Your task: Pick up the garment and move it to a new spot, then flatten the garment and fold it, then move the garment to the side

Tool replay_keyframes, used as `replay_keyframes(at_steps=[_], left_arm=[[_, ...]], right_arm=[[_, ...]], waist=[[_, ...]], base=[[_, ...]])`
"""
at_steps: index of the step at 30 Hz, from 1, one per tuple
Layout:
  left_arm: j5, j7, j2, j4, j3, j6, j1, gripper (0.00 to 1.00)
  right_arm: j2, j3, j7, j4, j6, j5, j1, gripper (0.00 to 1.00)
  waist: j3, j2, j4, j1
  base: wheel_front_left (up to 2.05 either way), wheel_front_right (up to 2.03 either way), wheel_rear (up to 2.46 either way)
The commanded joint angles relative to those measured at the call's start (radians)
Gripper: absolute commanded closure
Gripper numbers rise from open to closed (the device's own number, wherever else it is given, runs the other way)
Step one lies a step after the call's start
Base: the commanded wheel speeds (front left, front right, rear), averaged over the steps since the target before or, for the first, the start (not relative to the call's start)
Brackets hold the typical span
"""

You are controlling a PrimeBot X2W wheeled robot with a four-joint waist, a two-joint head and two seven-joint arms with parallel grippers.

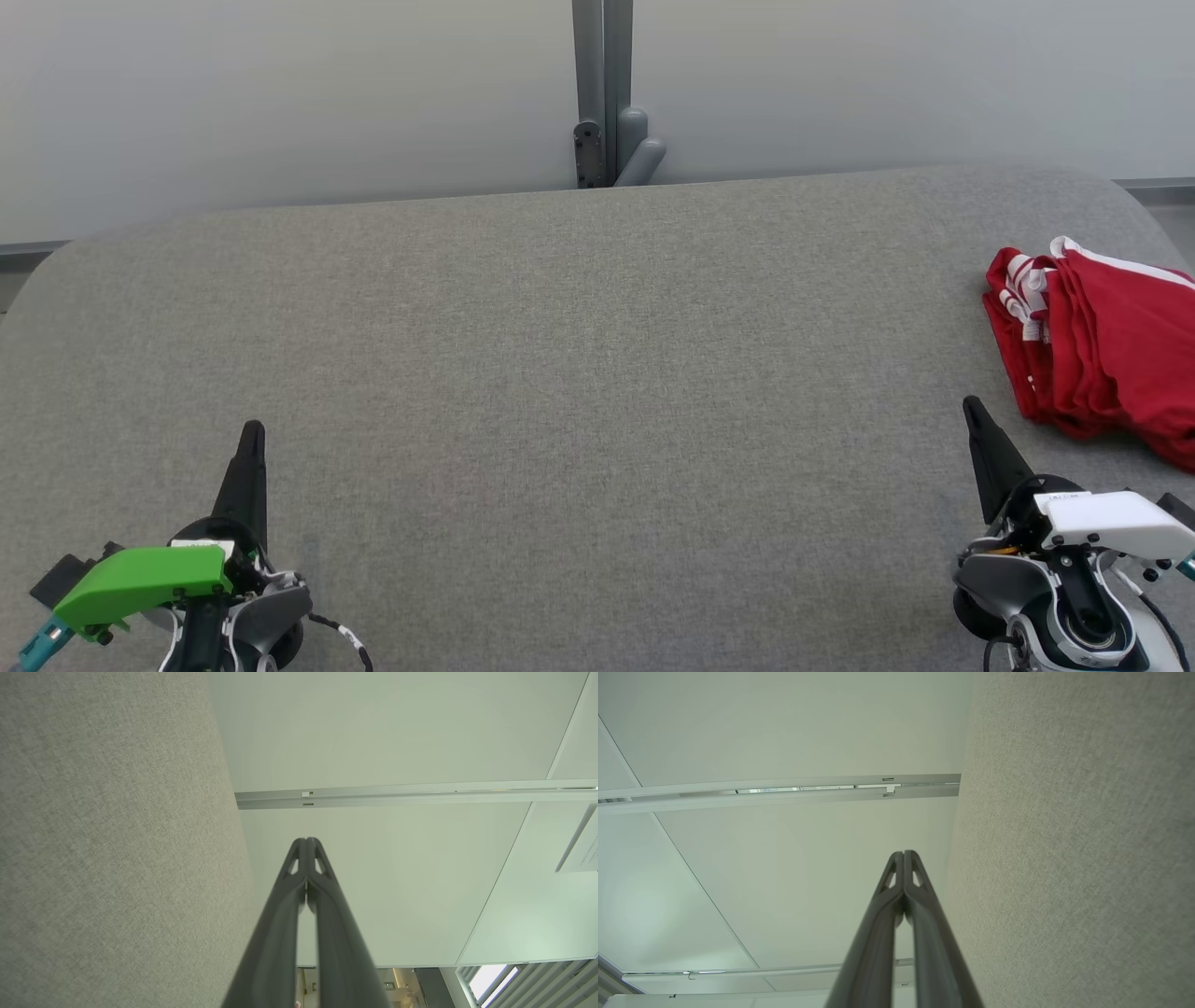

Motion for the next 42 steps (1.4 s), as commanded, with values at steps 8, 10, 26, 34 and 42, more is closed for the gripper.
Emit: replay_keyframes(at_steps=[8, 10, 26, 34, 42], left_arm=[[-0.003, 0.004, 0.005, -0.001, 0.005, -0.005, -0.013, 1.00], [-0.003, 0.004, 0.005, -0.001, 0.005, -0.005, -0.013, 1.00], [-0.003, 0.004, 0.005, 0.000, 0.005, -0.005, -0.013, 1.00], [-0.003, 0.004, 0.005, 0.000, 0.005, -0.005, -0.013, 1.00], [-0.003, 0.004, 0.005, 0.000, 0.005, -0.005, -0.013, 1.00]], right_arm=[[-0.005, -0.002, 0.004, -0.004, 0.000, 0.005, -0.004, 1.00], [-0.005, -0.002, 0.004, -0.004, 0.000, 0.005, -0.004, 1.00], [-0.005, -0.002, 0.004, -0.004, 0.000, 0.005, -0.004, 1.00], [-0.005, -0.002, 0.004, -0.004, 0.000, 0.005, -0.004, 1.00], [-0.005, -0.002, 0.004, -0.004, 0.000, 0.005, -0.004, 1.00]], waist=[[0.000, 0.0000, 0.000, 0.0000], [0.000, 0.0000, 0.000, 0.0000], [0.000, 0.0000, 0.000, 0.0000], [0.000, 0.0000, 0.000, 0.0000], [0.000, 0.0000, 0.000, 0.0000]], base=[[0.00, 0.00, 0.00], [0.00, 0.00, 0.00], [0.00, 0.00, 0.00], [0.00, 0.00, 0.00], [0.00, 0.00, 0.00]])
